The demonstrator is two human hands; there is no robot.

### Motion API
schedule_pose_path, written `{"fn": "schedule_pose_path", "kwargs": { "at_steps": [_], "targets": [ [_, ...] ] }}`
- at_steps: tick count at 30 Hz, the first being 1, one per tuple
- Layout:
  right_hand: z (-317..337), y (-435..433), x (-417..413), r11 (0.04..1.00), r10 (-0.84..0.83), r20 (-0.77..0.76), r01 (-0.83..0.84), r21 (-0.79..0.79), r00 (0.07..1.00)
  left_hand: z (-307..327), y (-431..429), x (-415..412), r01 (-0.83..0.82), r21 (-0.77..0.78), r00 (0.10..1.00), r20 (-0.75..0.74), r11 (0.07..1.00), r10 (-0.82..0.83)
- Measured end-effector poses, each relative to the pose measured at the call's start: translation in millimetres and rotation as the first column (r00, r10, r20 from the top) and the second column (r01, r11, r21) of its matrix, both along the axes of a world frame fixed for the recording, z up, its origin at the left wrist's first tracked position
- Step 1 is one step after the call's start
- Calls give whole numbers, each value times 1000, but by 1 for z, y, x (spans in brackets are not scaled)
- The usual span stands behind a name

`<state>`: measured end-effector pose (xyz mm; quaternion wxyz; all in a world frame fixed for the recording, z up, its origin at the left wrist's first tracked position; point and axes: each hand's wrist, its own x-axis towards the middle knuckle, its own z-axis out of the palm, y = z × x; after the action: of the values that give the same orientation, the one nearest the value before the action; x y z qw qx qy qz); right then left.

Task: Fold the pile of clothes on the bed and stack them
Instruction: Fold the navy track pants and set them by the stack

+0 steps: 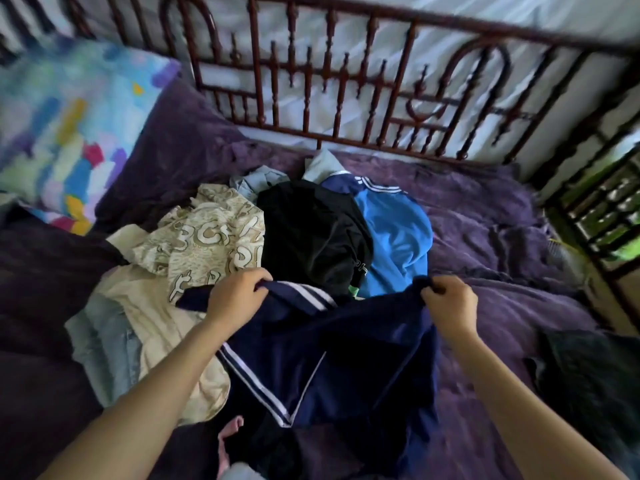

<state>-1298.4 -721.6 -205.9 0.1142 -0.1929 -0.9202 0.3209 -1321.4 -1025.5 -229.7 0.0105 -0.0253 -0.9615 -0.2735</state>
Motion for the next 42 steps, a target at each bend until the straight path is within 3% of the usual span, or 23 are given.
{"fn": "schedule_pose_path", "kwargs": {
  "at_steps": [4,11,15,19,21,23,26,30,32,34,36,39,42],
  "targets": [
    [84,6,-15,998,-58,-213,56,-13,975,80,-4,-20,-49,113,976,-207,992,72],
    [207,-7,-22,999,18,-477,-38,-32,879,164,-22,-28,-82,143,877,-461,986,140],
    [285,-27,-14,990,42,-655,-122,-76,754,183,-32,-21,-138,133,843,-504,981,187],
    [337,-52,-12,980,74,-818,-192,-44,570,192,-48,-14,-183,180,814,-523,967,251],
    [338,-71,-14,973,141,-817,-230,11,559,188,-58,-8,-211,207,806,-516,955,289],
    [318,-86,-17,965,215,-768,-255,69,604,176,-69,0,-249,211,814,-482,945,323],
    [247,-96,-23,955,260,-602,-292,46,755,139,-92,13,-320,180,843,-394,930,366],
    [98,-108,-9,954,290,-178,-300,-28,940,57,-124,38,-359,-81,920,-195,930,339],
    [22,-116,13,936,351,99,-351,-21,931,10,-132,56,-312,-232,949,-34,921,313],
    [-35,-129,44,895,434,317,-443,-48,843,-33,-134,75,-191,-327,951,171,926,257],
    [-72,-142,72,838,525,442,-532,-120,727,-70,-130,94,-10,-334,877,451,943,168],
    [-90,-145,87,859,501,486,-481,-176,716,-95,-108,113,72,-263,762,637,962,117],
    [-91,-123,75,906,422,445,-347,-242,790,-99,-81,112,36,-205,765,635,978,105]
  ]
}}
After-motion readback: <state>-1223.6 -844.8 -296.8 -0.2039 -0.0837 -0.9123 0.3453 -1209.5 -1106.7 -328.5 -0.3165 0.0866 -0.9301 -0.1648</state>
